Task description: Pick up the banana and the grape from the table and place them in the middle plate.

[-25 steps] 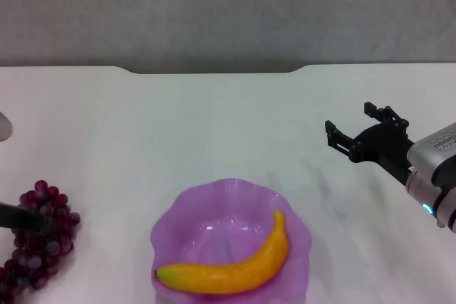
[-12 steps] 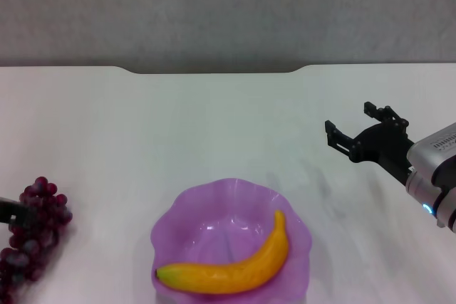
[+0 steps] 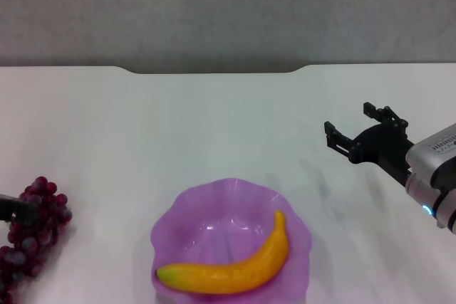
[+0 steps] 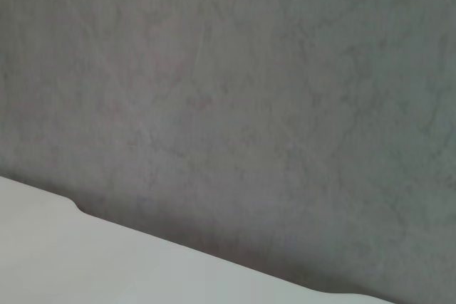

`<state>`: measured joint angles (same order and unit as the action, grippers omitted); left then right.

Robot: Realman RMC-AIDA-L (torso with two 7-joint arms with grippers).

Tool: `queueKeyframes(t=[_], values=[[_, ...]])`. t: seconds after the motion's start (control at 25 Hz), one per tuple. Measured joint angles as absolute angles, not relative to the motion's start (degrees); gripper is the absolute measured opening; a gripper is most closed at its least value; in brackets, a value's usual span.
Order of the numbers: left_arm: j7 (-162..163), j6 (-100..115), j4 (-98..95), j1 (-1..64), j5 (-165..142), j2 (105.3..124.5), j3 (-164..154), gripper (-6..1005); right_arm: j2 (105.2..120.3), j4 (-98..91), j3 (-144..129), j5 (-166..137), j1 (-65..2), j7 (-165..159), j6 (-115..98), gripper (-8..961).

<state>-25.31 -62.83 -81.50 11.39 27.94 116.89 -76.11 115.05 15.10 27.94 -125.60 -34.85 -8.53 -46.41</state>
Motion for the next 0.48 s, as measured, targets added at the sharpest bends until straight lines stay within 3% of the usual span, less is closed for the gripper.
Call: queueKeyframes(t=[0.48], values=[[-26.2, -59.3, -85.4, 7.9, 32.2, 116.80, -76.0, 147, 115.05, 15.0, 28.0, -125.6, -34.8, -8.5, -46.4, 879]])
